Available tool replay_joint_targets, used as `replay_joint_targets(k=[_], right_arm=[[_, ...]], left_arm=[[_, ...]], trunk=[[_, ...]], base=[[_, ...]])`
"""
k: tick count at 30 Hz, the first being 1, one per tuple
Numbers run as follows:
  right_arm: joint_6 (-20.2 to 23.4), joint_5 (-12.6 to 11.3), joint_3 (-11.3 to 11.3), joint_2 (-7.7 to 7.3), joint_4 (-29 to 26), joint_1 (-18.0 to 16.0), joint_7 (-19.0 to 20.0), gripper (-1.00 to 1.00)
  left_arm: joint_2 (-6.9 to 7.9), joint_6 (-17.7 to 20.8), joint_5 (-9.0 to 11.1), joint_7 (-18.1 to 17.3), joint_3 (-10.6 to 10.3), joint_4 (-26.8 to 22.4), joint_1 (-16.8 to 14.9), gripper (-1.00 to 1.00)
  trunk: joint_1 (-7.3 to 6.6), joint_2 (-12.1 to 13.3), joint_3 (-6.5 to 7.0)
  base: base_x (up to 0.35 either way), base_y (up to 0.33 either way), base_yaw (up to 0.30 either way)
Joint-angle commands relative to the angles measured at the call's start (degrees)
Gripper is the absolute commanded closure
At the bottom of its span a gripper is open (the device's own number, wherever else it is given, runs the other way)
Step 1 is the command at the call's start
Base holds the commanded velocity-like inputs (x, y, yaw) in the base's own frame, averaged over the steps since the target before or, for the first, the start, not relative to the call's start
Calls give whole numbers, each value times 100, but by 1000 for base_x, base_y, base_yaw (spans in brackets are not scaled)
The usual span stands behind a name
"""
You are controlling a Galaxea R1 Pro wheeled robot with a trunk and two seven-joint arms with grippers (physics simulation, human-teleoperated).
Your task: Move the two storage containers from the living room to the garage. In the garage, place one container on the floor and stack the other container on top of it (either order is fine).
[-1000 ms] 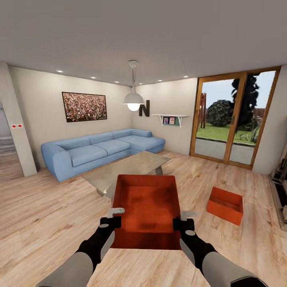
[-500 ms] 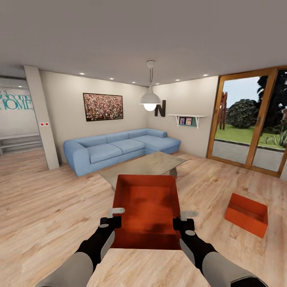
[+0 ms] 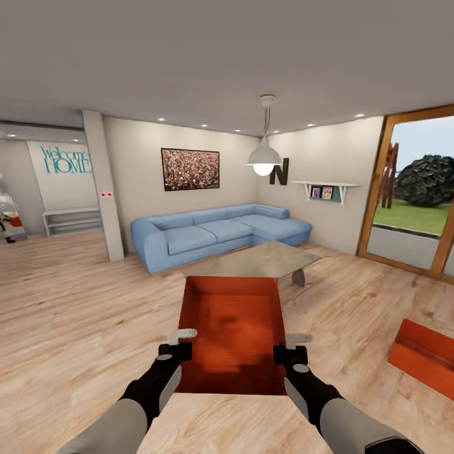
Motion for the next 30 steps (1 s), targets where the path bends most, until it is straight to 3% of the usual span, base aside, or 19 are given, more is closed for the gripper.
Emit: replay_joint_targets(k=[1, 30], right_arm=[[-9, -88, 41, 1, 5, -1, 42, 100], [-9, -88, 41, -7, 5, -1, 51, 100]], left_arm=[[-3, 49, 180, 117, 182, -153, -6, 100], [-2, 49, 180, 117, 179, -153, -10, 100]], trunk=[[1, -8, -10], [1, -8, -10]], base=[[0, 0, 269], [0, 0, 269]])
